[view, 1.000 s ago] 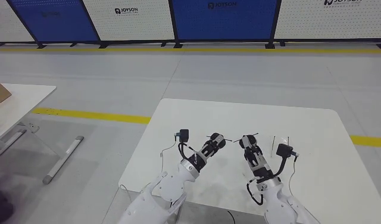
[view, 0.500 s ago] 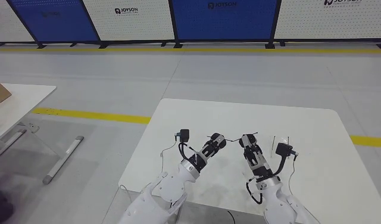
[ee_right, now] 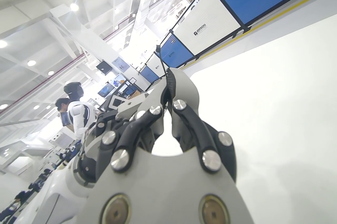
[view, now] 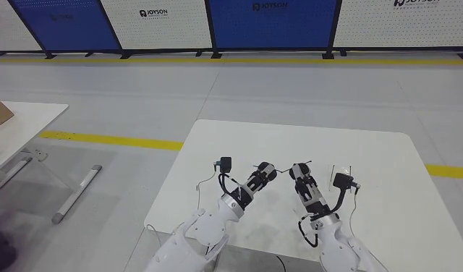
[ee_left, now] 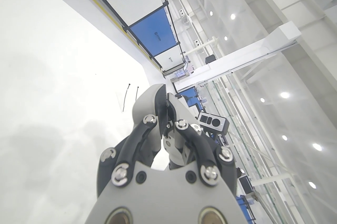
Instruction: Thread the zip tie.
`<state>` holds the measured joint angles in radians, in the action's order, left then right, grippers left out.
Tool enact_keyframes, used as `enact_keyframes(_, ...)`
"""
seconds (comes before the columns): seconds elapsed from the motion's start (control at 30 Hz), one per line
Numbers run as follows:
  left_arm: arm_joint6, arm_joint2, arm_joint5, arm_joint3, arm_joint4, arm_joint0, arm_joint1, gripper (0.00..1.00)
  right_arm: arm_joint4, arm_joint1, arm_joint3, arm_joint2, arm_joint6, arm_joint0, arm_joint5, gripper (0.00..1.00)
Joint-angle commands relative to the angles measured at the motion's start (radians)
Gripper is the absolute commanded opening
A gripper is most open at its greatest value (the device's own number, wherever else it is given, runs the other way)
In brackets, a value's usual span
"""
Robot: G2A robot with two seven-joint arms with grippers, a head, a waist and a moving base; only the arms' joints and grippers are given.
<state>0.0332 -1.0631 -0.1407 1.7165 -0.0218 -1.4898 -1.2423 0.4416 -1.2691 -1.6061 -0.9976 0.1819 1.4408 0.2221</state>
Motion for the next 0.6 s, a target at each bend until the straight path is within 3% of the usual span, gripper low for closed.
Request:
enact_keyframes(0.0, -0.001, 0.000, -0.003, -0.001, 0.005, 0.000, -0.001, 0.00, -0.014, -0.003, 0.002, -0.001, 0.002, 0.001, 0.012, 0.00)
enact_keyframes(0.57, 0.002, 0.000, -0.010, -0.003, 0.020, 0.004, -0.005, 0.00, -0.031, -0.024, 0.040, 0.004, 0.003, -0.010, 0.040, 0.00)
